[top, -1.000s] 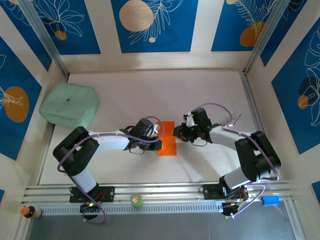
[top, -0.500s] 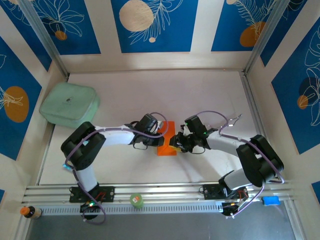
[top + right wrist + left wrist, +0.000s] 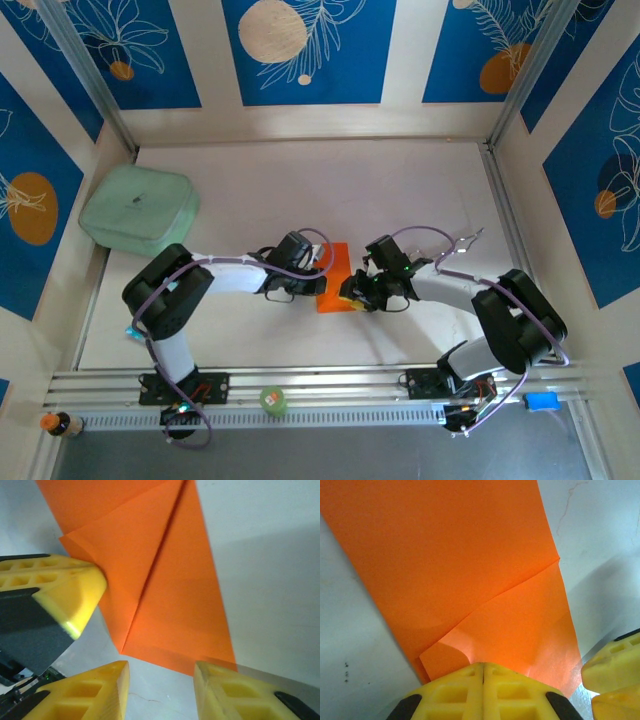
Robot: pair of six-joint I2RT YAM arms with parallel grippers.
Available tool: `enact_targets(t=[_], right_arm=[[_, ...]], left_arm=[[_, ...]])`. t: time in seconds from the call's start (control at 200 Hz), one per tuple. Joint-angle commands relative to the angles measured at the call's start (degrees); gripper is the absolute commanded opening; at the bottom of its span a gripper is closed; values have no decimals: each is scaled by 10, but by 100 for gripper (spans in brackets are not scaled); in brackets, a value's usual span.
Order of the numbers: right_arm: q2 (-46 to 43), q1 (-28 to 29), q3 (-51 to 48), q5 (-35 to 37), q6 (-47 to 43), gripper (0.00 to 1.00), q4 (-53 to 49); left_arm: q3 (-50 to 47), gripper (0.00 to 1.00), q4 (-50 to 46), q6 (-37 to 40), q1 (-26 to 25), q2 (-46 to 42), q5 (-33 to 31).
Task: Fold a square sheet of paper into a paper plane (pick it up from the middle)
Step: Turn over the paper at the center of the table.
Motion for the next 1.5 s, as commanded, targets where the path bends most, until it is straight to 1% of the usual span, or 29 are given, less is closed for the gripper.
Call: enact_targets(t=[0.0,0.175,0.45,0.6,1.04,1.36,1.495], right_arm=[[5,4,0,11,6,40,-19],[14,5,-3,-1,5,41,10],[43,5,15,-10,-2,44,18],[40,1,22,-17,-10,50,36],[91,-59,62,-61,-42,51,80],[124,-90,61,-106,-50,44,128],[128,-93,51,-110,-49,36,142]], left_arm=[[-12,5,-27,-2,4,10,0],[-13,5,-26,1,4,7,0],[-10,5,-28,2,4,10,3],[-12,5,-27,1,4,10,3],[-10,4,-26,1,4,14,7],[-10,4,-29,1,4,12,6],[-9,4,-30,1,4,11,5]])
